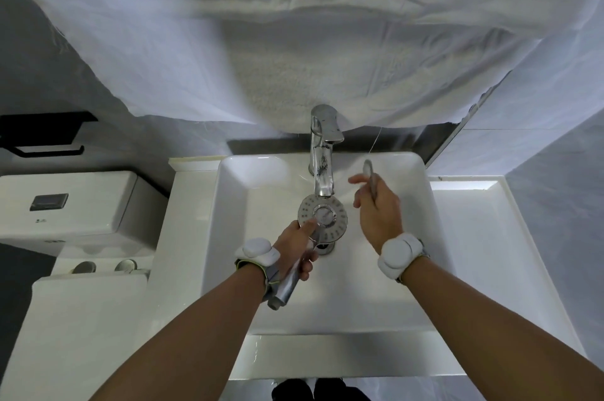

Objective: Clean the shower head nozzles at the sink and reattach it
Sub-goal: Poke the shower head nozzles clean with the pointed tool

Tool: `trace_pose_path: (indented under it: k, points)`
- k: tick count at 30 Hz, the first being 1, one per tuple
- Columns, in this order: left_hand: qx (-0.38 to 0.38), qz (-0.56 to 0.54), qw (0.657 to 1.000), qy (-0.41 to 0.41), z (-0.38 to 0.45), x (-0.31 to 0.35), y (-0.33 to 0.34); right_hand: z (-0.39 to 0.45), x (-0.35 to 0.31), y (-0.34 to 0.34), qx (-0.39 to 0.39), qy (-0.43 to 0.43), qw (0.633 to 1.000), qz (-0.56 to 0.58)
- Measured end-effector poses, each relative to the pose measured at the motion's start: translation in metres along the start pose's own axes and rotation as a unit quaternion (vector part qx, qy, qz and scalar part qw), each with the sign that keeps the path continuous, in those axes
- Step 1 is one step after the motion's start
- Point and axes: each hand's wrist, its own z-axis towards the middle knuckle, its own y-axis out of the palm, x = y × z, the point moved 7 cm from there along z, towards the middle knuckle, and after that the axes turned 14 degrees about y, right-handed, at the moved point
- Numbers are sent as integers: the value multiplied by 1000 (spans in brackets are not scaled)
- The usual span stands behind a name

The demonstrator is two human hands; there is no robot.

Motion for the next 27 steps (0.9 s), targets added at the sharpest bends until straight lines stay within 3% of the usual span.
trace_pose_path:
  k: [4, 7, 11, 14, 19, 27]
  points:
    - [-13, 18, 999, 44, 1, 13, 3, 6, -72, 11, -30, 16, 994, 107]
    - [-22, 3, 998, 58, -2, 21, 4, 16, -100, 25, -49, 84, 990, 102]
    - [-16, 2, 997, 69, -7, 30, 9, 25, -106, 33, -38, 138, 987, 68]
    - [11, 63, 995, 74, -2, 27, 6, 27, -106, 34, -26, 146, 987, 61]
    - [37, 58, 995, 78, 7, 19, 7, 28, -109, 34, -30, 142, 988, 61]
    - [-2, 13, 999, 33, 5, 15, 7, 22, -100, 30, -45, 124, 983, 131]
